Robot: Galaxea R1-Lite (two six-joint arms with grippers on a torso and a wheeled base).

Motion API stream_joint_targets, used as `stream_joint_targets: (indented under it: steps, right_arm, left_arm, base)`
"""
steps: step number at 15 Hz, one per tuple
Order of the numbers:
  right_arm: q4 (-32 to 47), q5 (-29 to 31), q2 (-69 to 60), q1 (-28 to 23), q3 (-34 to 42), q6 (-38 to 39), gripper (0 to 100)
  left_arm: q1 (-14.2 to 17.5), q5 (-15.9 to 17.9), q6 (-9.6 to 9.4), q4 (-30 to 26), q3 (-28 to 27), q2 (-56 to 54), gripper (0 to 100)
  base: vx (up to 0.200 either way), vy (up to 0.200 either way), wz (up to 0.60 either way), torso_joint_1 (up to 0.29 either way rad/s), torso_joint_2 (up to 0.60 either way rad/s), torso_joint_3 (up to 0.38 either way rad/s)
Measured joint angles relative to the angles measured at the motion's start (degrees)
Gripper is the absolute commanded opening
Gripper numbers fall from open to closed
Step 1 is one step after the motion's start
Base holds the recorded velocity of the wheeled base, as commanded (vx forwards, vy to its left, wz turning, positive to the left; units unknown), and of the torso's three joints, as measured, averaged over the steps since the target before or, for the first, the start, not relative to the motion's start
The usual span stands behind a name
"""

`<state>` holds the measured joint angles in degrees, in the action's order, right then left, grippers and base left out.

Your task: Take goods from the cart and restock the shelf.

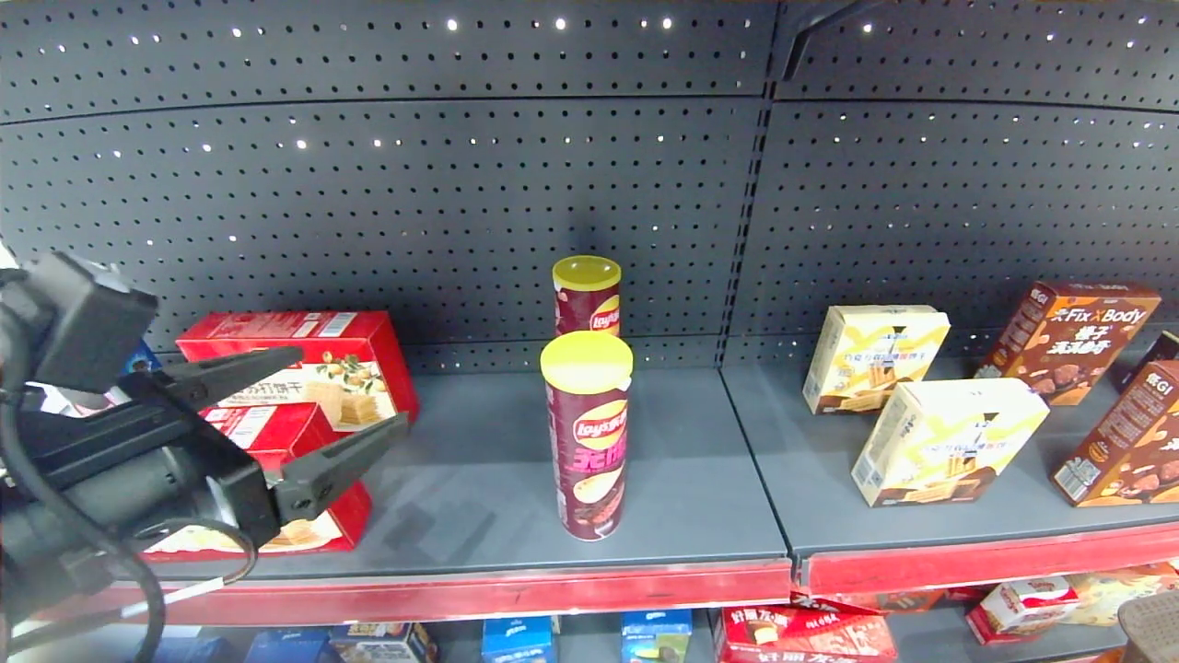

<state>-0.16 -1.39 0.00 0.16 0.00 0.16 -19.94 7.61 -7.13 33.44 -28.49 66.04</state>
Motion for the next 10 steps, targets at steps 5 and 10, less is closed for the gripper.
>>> stream_joint_targets:
  steps: [5,10]
  right_arm:
    - [0.00,0.00,0.00,0.00,0.00,0.02,100]
    - [0.00,0.02,0.00,0.00,0.00,0.00,100]
  left_arm:
    - [6.56,-0.79,5.14,-4.18,2.50,-15.79,100]
    - [11.54,-12.34,7.18,-11.36,-0.67,-28.88,100]
  base:
    - [0.000,0.000,0.00,0.000,0.00,0.000]
    - [0.000,0.000,0.00,0.000,0.00,0.000]
